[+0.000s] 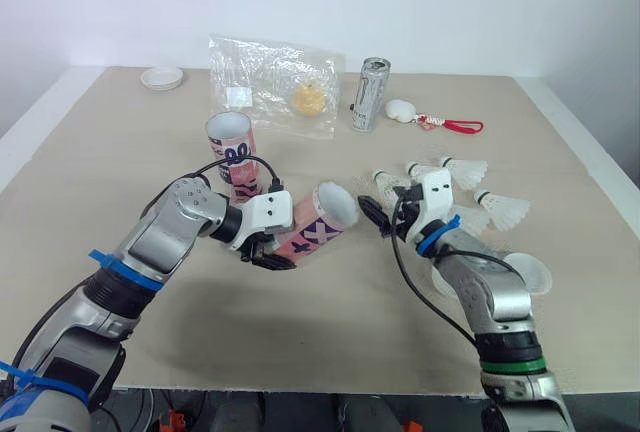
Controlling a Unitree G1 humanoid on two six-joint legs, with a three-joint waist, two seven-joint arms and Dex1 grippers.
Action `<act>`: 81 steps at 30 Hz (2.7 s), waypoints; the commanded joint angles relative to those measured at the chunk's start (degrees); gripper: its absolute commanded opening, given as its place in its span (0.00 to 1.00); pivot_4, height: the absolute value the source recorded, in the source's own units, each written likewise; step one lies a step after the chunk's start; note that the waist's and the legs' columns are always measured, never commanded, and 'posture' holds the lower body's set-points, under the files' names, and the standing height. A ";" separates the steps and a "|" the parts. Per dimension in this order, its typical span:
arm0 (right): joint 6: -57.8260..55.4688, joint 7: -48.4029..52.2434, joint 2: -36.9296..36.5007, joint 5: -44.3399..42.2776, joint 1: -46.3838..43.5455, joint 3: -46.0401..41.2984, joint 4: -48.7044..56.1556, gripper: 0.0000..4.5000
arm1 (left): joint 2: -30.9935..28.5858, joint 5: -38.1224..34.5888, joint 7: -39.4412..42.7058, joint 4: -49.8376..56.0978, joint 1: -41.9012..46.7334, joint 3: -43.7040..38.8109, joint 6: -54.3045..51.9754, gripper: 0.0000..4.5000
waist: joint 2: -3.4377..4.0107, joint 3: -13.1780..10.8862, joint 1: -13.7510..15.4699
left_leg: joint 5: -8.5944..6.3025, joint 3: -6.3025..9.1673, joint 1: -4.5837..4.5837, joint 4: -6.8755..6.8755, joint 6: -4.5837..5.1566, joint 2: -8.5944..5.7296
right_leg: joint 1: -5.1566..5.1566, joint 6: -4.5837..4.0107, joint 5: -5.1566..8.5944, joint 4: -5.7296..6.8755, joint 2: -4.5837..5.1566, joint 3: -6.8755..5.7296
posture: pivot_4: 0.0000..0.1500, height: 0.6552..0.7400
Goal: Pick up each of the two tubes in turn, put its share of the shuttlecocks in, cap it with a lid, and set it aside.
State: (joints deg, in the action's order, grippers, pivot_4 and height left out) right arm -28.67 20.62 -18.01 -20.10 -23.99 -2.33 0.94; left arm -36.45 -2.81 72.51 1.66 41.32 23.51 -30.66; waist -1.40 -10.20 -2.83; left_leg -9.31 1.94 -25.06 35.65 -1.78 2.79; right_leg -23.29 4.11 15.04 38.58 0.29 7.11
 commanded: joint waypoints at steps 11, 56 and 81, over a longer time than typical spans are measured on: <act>6.42 -0.13 2.59 4.56 -10.19 -0.77 -15.61 0.61 | -0.55 0.25 -1.17 2.03 -0.73 0.30 -0.81 0.67 | 0.00 0.00 -0.07 | 0.00 0.01 0.00 -0.02 0.00 0.00 | -0.02 -0.01 0.00 0.01 -0.01 0.00 | 1.00 1.00; 45.71 53.42 -26.43 8.52 -16.12 10.77 4.14 0.01 | 0.19 -0.06 0.20 -1.73 1.34 0.33 0.60 0.67 | 0.19 -0.12 0.09 | 0.01 -0.05 0.02 0.12 0.00 -0.02 | 0.04 -0.05 0.01 0.00 0.04 0.02 | 1.00 1.00; 0.43 17.71 -20.03 -18.16 23.25 -22.45 26.57 0.99 | -0.36 0.17 0.98 -2.22 0.85 1.23 1.46 0.67 | 0.18 -0.04 0.12 | 0.00 0.06 0.06 0.08 0.01 -0.04 | 0.01 -0.05 0.17 0.33 0.01 -0.02 | 1.00 1.00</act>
State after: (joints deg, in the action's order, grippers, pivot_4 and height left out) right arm -26.65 43.73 -39.67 -36.74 -2.33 -20.92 23.10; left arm -36.79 -3.10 73.00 0.17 41.98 24.09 -29.71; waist -1.22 -10.25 -2.71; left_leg -9.30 2.00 -24.97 35.73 -1.77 2.75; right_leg -23.27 4.06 15.20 38.93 0.31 7.10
